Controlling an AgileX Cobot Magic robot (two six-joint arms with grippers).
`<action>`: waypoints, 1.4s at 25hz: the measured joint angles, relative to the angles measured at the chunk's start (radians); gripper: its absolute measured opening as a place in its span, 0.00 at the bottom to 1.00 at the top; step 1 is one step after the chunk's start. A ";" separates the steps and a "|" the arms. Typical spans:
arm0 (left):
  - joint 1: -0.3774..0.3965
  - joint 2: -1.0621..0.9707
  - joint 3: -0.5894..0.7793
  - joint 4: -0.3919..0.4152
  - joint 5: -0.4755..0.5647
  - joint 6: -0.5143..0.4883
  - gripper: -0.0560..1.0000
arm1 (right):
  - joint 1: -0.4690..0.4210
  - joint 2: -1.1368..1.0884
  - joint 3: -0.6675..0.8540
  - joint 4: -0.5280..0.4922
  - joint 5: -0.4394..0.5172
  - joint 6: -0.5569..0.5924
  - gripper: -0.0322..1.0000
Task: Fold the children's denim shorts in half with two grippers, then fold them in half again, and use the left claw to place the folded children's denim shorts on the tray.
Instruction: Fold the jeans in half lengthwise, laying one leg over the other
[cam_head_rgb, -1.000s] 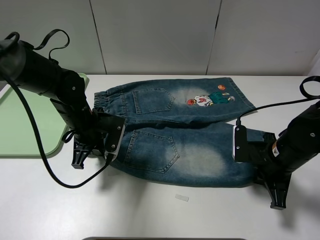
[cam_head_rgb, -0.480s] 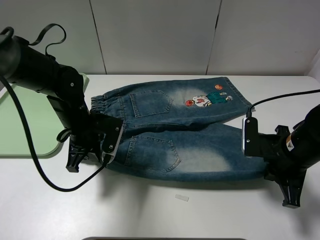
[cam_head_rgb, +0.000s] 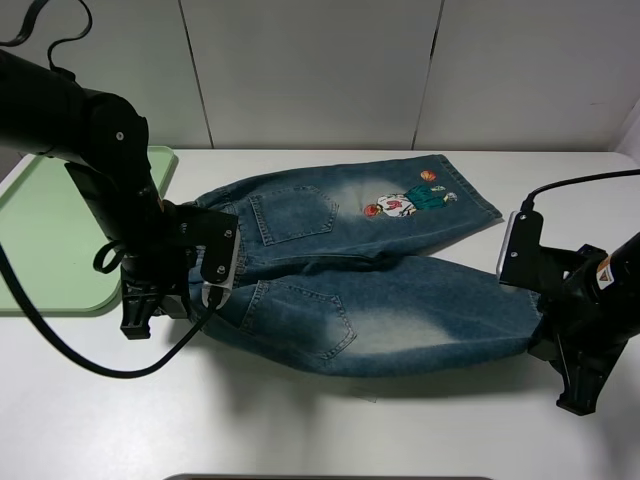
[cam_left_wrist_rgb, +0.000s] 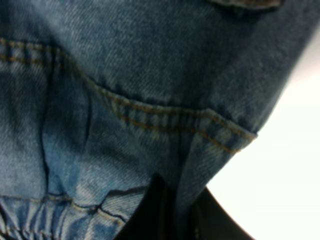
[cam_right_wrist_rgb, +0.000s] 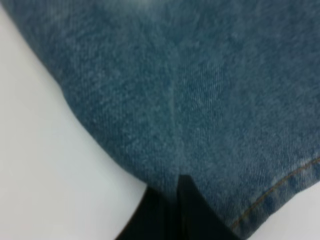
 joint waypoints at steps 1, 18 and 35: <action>-0.009 -0.003 0.000 -0.007 0.013 -0.008 0.07 | 0.000 -0.014 0.000 0.018 0.005 0.003 0.00; -0.044 -0.013 0.000 -0.003 0.206 -0.207 0.07 | 0.000 -0.084 -0.202 -0.060 0.221 0.139 0.00; -0.045 -0.013 -0.119 0.159 0.195 -0.424 0.07 | 0.000 0.216 -0.623 -0.163 0.288 0.173 0.00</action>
